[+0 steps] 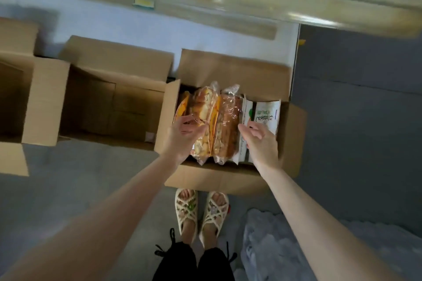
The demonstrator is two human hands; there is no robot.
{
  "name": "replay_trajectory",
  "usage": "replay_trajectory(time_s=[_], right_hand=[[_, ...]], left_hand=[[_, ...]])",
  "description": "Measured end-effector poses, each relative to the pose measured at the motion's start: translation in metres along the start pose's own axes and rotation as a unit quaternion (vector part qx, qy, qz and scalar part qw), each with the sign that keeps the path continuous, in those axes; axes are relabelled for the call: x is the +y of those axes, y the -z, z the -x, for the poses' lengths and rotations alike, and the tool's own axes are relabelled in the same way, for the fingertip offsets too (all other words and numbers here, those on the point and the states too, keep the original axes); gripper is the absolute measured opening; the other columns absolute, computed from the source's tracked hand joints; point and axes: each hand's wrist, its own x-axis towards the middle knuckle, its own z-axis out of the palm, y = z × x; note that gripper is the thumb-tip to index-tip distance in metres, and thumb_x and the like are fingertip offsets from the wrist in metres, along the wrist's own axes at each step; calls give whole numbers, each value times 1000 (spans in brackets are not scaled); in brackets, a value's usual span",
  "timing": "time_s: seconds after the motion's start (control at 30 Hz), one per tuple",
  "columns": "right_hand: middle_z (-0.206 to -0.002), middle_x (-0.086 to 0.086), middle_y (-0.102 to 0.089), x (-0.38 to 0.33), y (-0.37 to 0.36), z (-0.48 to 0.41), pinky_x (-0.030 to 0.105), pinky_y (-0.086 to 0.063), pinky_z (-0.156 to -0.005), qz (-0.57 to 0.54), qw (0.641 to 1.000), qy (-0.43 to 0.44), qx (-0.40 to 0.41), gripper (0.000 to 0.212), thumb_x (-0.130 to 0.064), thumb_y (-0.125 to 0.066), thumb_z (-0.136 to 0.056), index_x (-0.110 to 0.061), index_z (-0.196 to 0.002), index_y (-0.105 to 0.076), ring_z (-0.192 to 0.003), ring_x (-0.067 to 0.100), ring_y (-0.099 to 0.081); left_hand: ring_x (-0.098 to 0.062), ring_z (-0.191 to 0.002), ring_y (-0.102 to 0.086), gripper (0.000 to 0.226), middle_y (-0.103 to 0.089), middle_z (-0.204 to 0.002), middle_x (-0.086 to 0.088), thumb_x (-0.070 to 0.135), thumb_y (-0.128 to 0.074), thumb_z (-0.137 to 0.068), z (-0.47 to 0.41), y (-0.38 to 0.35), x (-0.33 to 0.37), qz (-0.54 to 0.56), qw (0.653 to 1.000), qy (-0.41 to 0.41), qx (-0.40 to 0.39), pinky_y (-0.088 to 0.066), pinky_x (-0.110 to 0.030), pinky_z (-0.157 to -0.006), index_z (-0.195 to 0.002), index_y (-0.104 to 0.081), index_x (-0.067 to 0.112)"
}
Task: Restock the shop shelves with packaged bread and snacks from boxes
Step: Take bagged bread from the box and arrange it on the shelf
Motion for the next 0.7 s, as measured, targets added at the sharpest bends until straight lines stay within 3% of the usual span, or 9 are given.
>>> replay_trajectory(time_s=[0.13,0.27,0.4,0.5,0.57,0.7], right_hand=[[-114,-1,-64,45,-26,-41,21,-47,-90,25,1000,-15,10,54,-39,-64,-89,-8,-132,-54,-99,6,-58],[-121,5,-64,80,-41,-69,5,-44,-72,31,999,-34,24,52,-36,-64,-90,-7,-132,-54,-99,7,-57],[-122,9,-63,107,-51,-89,-4,-40,-64,20,998,-49,29,53,-31,-66,-90,-3,-132,-52,-98,8,-56],[-113,6,-63,120,-56,-96,2,-45,-81,-5,998,-61,20,43,-26,-67,-89,-3,-124,-55,-104,9,-57],[-117,5,-65,130,-58,-102,21,-46,-100,-29,997,-65,15,42,-23,-67,-89,3,-121,-56,-113,11,-60],[-126,12,-64,139,-66,-108,34,-47,-103,-24,999,-45,6,56,-31,-69,-87,4,-128,-55,-118,18,-59]], left_hand=[[0,-90,-60,40,-64,-100,8,30,-70,-86,-52,-10,-44,-21,999,24,-9,-47,-18,-71,-119,-48,23],[0,-90,-59,30,-62,-94,16,38,-70,-85,-81,-20,-76,-56,998,26,-3,-46,-21,-78,-107,-50,33],[2,-85,-57,39,-61,-98,11,36,-67,-88,-99,-31,-96,-74,997,30,-5,-42,-7,-56,-121,-52,21],[3,-84,-56,43,-60,-98,13,37,-66,-88,-107,-35,-105,-80,996,33,5,-38,-9,-61,-124,-53,19],[3,-86,-56,44,-61,-98,13,39,-66,-87,-112,-37,-112,-77,996,31,11,-39,-12,-64,-124,-54,18],[-6,-95,-60,45,-64,-102,10,44,-65,-86,-119,-40,-120,-73,997,24,23,-46,-19,-76,-122,-56,18]])
